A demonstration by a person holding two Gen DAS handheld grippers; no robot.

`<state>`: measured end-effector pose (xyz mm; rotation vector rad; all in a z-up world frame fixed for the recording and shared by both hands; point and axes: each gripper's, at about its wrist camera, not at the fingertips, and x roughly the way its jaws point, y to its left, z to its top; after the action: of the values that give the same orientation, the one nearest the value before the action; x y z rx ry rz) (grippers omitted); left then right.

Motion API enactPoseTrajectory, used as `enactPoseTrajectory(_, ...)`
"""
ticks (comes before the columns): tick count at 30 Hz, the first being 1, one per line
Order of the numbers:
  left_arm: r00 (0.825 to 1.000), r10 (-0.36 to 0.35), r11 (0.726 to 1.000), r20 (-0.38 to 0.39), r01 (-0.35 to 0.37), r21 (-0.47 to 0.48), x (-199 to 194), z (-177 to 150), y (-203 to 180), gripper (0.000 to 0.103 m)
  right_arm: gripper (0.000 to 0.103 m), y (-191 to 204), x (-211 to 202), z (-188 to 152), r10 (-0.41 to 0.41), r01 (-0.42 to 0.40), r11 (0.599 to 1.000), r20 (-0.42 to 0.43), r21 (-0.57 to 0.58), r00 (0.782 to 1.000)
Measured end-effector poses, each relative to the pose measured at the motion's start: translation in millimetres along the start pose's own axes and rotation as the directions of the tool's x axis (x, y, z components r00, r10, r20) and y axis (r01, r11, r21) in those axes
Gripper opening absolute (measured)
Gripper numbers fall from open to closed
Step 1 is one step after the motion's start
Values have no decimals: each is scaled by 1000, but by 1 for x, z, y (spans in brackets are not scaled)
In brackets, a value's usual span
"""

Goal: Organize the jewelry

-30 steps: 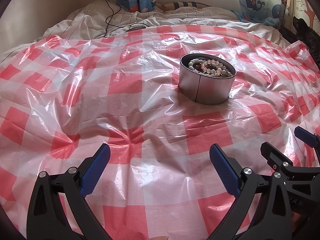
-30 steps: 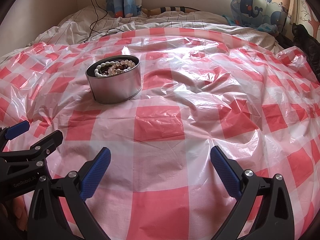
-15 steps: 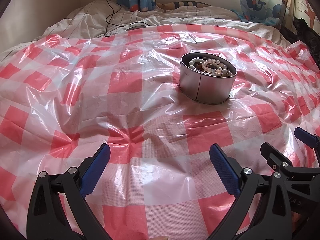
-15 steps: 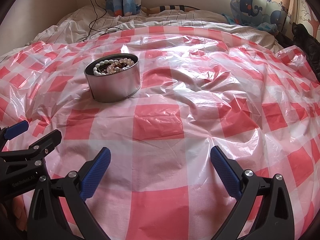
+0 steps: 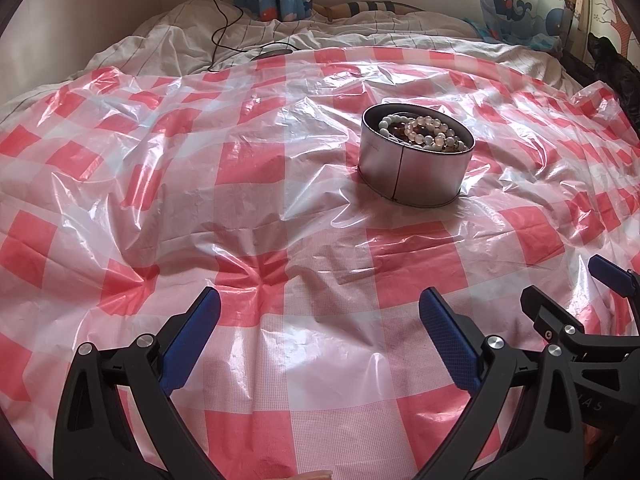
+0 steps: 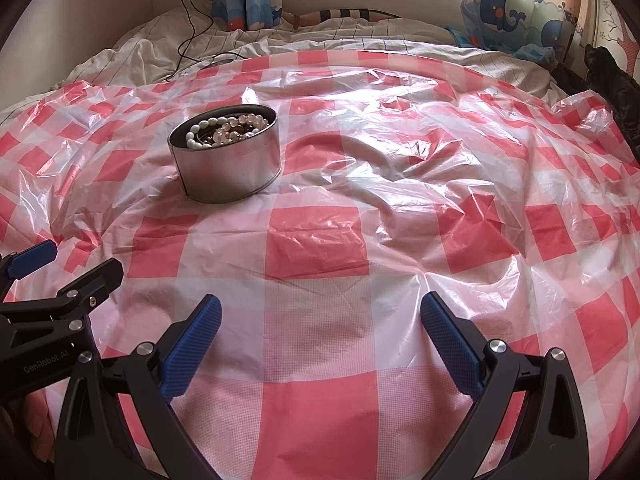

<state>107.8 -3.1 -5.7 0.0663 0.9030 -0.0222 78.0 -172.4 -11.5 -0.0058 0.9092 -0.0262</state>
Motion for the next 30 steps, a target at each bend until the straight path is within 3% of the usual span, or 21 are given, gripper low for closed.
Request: enactPoseTrajectory(30, 1000, -6, 1000, -25, 5, -15, 4, 0, 2, 95, 96, 2, 1, -2, -1, 1, 1000, -5, -2, 1000)
